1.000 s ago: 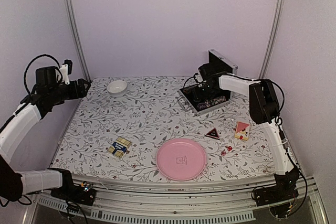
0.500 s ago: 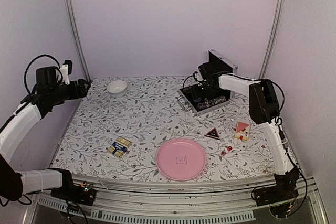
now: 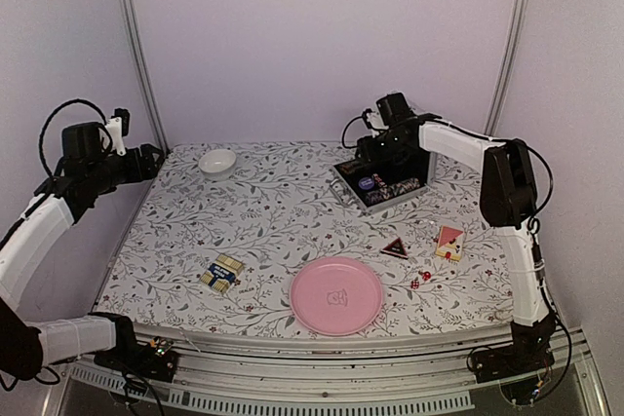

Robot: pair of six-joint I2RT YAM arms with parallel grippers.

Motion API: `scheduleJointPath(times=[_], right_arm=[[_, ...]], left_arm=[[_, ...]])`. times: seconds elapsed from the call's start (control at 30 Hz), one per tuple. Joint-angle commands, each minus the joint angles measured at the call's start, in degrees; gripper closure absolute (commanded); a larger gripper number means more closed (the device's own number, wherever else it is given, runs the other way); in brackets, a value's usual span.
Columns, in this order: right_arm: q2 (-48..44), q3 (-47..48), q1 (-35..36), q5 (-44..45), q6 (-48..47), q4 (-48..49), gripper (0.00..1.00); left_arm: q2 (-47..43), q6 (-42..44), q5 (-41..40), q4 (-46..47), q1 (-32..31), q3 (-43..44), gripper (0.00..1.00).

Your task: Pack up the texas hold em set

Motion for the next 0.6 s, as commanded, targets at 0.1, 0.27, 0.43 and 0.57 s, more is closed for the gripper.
scheduleJointPath(times=[0.1,0.27,0.43,0.57], right_arm=[[-1.8,-1.3,0.1,0.8,1.2,1.0,0.40],[2.8,-1.0,-0.4,1.7,2.5,1.0,0.47],[4.9,-1.0,-1.1,1.8,3.4,1.1,0.54],[5.9,-1.0,-1.3,2.2,3.4,1.1,0.59]], left_arm=[[-0.6,0.8,-0.9,1.0,0.6,-0.5,0.17],[-0.2,0.7,-0.5,1.0,0.6,-0.5,0.16],[0.3,0.6,0.1,1.0,0.5,-0.4,0.16],[0.5,0.6,0.2,0.9,0.5,-0.4,0.16]])
